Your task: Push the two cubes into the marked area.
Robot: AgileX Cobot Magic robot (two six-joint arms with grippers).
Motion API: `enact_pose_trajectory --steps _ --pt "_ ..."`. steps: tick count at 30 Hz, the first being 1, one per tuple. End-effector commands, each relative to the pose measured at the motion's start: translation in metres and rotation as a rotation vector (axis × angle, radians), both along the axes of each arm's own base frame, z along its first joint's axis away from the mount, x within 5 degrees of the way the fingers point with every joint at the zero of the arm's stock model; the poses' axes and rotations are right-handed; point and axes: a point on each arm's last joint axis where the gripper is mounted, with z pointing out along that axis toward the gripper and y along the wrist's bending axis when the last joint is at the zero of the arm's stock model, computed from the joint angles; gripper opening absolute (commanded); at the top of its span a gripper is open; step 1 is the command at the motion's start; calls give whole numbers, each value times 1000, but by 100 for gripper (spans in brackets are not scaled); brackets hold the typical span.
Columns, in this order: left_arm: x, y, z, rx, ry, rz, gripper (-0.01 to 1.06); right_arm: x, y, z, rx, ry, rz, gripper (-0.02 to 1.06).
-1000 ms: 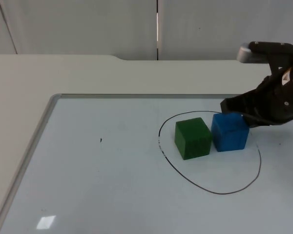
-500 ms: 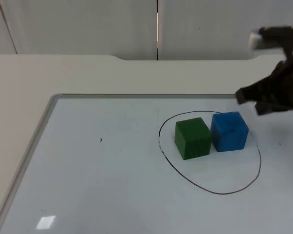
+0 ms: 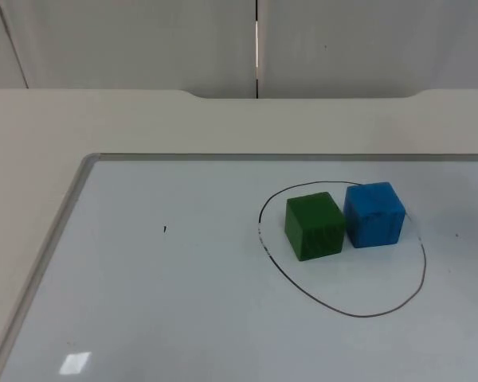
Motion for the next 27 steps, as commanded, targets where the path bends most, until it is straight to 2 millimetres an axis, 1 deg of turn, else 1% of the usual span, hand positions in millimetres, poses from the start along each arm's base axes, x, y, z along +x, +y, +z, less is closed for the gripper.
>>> enact_pose_trajectory --steps 1,2,3,5,7,8,13,14,17,18,22,23,26,27 --pt "0 0 -1 0 0 7 0 -12 -6 18 -3 -52 1 0" --pt "0 0 -1 0 0 7 0 -19 -8 26 3 -70 -1 0" --pt "0 0 -1 0 0 7 0 -19 -8 26 3 -70 -1 0" --pt "0 0 -1 0 0 7 0 -32 -13 37 11 -92 -7 0" --pt "0 0 -1 0 0 7 0 -42 -16 45 12 -99 -13 0" --pt "0 0 -1 0 0 7 0 -42 -16 45 12 -99 -13 0" --pt "0 0 -1 0 0 7 0 -74 -27 64 38 -111 -32 0" --pt "0 0 -1 0 0 7 0 -74 -27 64 38 -111 -32 0" --pt "0 0 -1 0 0 7 0 -96 -34 68 55 -139 -35 0" --pt "0 0 -1 0 0 7 0 -96 -34 68 55 -139 -35 0" --pt "0 0 -1 0 0 7 0 -126 -42 61 88 -166 -33 0" --pt "0 0 -1 0 0 7 0 -126 -42 61 88 -166 -33 0" --pt "0 0 -1 0 0 7 0 -149 -49 51 94 -185 -34 0" --pt "0 0 -1 0 0 7 0 -149 -49 51 94 -185 -34 0"
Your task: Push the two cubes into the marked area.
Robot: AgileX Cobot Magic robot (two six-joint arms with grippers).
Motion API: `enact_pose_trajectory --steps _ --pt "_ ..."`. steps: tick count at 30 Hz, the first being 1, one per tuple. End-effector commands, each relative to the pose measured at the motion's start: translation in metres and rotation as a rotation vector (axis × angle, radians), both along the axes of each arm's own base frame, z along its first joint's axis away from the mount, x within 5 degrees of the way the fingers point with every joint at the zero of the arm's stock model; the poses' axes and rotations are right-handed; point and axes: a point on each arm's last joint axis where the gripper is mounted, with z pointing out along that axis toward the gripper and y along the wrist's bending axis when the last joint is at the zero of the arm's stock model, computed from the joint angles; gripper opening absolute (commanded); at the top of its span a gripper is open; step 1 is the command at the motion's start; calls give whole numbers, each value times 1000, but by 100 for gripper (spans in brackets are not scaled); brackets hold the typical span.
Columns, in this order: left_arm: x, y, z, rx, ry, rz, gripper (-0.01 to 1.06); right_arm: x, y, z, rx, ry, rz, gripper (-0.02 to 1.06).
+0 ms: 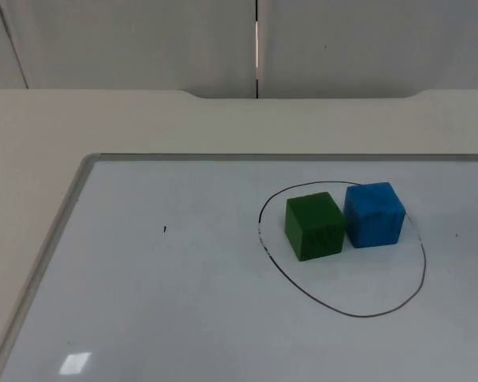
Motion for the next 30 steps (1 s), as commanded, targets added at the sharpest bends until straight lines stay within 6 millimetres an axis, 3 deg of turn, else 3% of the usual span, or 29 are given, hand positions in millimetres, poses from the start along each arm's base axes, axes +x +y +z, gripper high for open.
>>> enact_pose_trajectory --steps 1,8,20,24,30 --pt "0 0 -1 0 0 7 0 -15 -5 -7 -5 -11 2 0" --pt "0 0 -1 0 0 7 0 -55 -19 -36 2 -27 -5 0" --pt "0 0 -1 0 0 7 0 -103 -36 -45 12 -30 -29 0" --pt "0 0 -1 0 0 7 0 -129 -37 -50 5 -71 64 0" --pt "0 0 -1 0 0 7 0 -151 -38 -54 19 -121 128 0"
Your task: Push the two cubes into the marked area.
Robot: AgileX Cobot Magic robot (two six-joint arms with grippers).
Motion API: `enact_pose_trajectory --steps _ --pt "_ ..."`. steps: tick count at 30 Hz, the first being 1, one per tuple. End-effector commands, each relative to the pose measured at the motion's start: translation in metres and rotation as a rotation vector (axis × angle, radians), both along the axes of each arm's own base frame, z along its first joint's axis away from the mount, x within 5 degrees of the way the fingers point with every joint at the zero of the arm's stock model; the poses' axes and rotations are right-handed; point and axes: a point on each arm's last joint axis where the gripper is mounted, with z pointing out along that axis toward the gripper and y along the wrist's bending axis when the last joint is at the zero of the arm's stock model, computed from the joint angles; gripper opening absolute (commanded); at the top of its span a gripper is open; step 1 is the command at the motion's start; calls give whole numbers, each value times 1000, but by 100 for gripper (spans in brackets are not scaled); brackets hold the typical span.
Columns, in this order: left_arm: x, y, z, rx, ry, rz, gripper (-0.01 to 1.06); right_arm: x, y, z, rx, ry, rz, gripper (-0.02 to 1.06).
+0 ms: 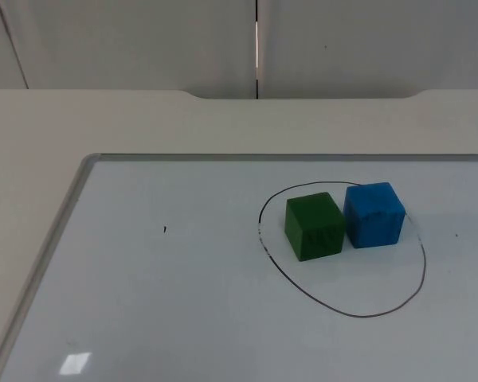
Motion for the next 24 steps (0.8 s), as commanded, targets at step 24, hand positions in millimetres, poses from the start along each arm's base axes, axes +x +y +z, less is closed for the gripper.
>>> enact_pose_trajectory --steps 24 --pt "0 0 -1 0 0 7 0 1 3 -34 -69 117 40 0"
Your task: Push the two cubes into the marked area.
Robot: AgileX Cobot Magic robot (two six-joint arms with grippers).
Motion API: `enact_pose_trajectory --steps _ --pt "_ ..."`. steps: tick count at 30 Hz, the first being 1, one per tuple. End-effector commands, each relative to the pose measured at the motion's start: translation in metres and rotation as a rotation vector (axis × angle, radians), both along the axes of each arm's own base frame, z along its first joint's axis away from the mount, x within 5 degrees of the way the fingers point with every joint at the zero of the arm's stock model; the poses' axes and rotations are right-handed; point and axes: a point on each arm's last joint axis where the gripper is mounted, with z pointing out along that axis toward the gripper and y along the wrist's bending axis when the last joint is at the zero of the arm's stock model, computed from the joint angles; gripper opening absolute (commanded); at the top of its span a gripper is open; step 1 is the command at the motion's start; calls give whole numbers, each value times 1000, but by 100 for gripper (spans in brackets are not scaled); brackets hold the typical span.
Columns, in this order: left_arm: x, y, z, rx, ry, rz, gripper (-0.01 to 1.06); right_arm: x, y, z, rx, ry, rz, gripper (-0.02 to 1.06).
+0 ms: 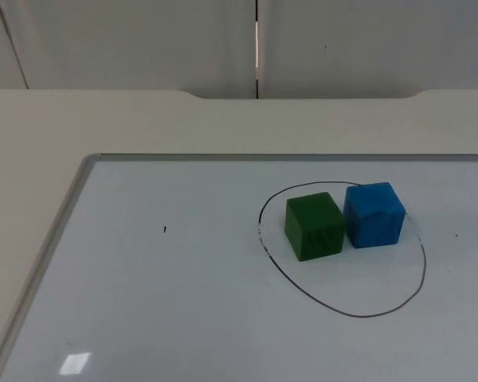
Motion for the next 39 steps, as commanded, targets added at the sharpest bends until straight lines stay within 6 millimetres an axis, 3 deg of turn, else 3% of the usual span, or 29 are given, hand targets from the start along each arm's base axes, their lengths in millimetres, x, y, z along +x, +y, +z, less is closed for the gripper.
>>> enact_pose_trajectory --steps 1,31,35,36,39 --pt "0 0 -1 0 0 7 0 0 0 -1 -4 -2 2 0" --pt "0 0 -1 0 0 7 0 1 -3 -2 11 6 -47 2" --pt "0 0 -1 0 0 7 0 1 -3 -2 11 6 -47 23" --pt "0 0 -1 0 0 7 0 1 -3 -2 11 6 -47 23" --pt "0 0 -1 0 0 7 0 1 -3 -2 11 6 -47 45"
